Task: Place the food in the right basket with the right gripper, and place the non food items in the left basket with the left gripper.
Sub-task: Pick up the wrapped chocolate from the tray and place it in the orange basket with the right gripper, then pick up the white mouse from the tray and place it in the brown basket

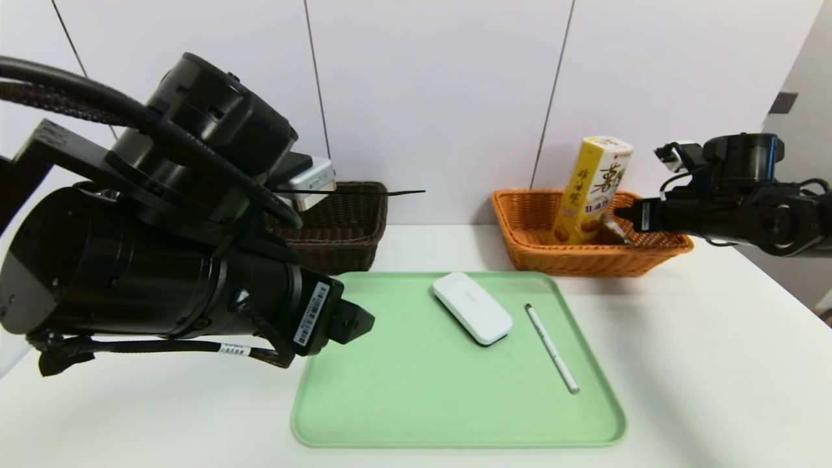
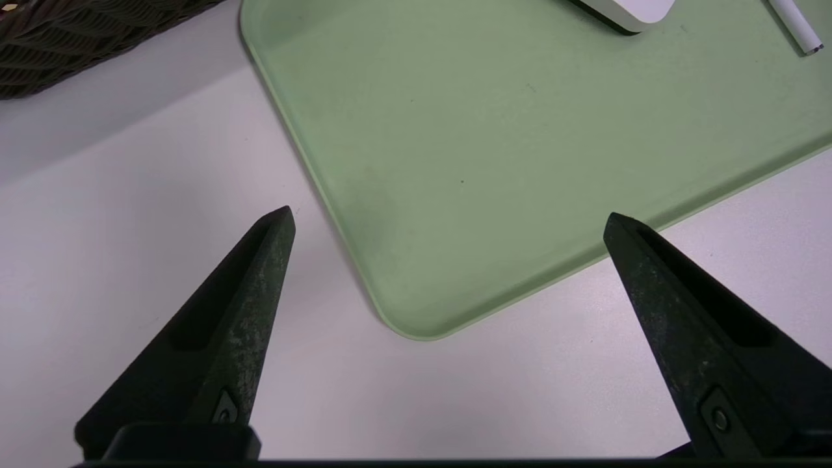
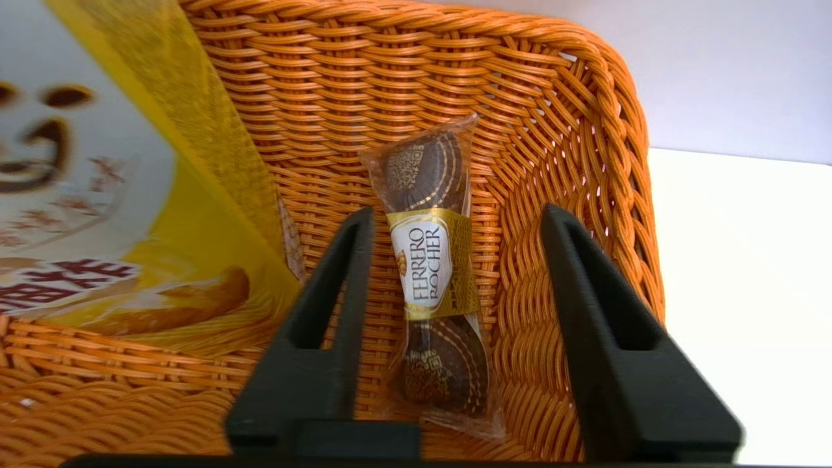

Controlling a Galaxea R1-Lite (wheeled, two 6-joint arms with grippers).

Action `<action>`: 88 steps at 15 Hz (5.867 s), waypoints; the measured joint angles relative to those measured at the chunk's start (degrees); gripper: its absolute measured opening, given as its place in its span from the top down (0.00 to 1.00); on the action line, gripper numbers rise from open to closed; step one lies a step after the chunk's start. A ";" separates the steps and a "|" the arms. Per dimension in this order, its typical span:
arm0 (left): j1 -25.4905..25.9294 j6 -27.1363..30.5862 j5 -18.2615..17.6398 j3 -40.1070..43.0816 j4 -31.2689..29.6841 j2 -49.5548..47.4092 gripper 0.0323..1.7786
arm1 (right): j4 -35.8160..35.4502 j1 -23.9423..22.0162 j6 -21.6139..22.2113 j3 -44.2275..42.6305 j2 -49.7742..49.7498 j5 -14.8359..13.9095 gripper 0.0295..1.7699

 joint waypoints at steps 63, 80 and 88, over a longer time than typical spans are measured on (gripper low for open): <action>10.26 65.05 -54.61 -35.26 -7.95 45.18 0.05 | 42.13 4.13 5.36 18.93 -53.20 11.85 0.04; 6.24 73.34 -39.96 -35.35 -2.34 42.16 0.05 | 42.11 4.13 5.57 21.25 -54.10 14.03 0.04; 5.00 53.77 -42.24 -35.69 -6.31 42.48 0.05 | 42.13 4.13 5.60 22.63 -55.32 14.06 0.04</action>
